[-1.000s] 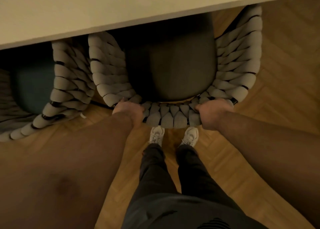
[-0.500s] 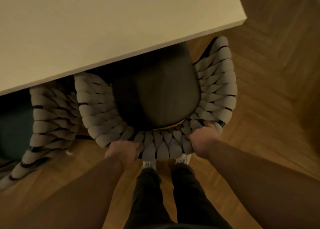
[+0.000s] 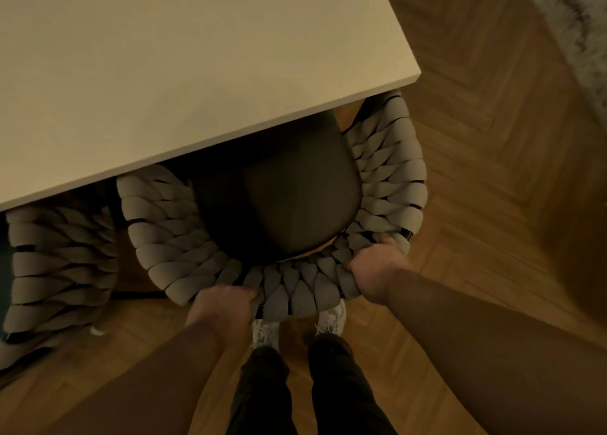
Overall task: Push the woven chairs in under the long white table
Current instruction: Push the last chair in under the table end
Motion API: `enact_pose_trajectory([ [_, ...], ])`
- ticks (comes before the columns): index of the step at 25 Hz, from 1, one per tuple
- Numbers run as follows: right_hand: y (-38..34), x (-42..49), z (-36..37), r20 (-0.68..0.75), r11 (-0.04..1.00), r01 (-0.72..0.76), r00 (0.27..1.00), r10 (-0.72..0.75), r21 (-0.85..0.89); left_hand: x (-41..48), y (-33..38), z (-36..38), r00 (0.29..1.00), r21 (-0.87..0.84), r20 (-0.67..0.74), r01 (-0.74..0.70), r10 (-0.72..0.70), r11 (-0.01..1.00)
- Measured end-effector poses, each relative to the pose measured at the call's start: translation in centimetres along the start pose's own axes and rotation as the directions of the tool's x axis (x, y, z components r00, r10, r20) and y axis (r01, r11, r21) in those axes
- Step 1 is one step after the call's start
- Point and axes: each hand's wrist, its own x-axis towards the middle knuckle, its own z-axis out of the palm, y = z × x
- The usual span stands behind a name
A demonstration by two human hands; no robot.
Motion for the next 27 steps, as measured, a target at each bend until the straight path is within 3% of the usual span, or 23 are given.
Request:
enact_pose_trajectory([
  [8,-1.1,-3.1,1.4,-0.102,0.999,0.009,0.995,-0.005,0.039,-1.2,1.0,1.5,0.999,-0.005,0.032,-0.026,0.026,1.0],
  [15,-1.3,-3.8,2.2,-0.016,0.999,-0.002,1.0,0.003,0.042,-0.9,0.9,3.0,0.998,0.042,0.024,-0.062,0.061,0.997],
  [20,1.4,-1.2,0.5,-0.037,1.0,-0.013,0.999,0.013,0.015,1.1,1.0,0.8,0.998,0.003,-0.038,-0.048,0.048,0.999],
  [27,0.4,-1.3,-0.2,0.002,1.0,0.011,1.0,-0.011,-0.008,0.8,0.8,-0.5,0.998,0.02,0.052,-0.03,0.029,0.999],
])
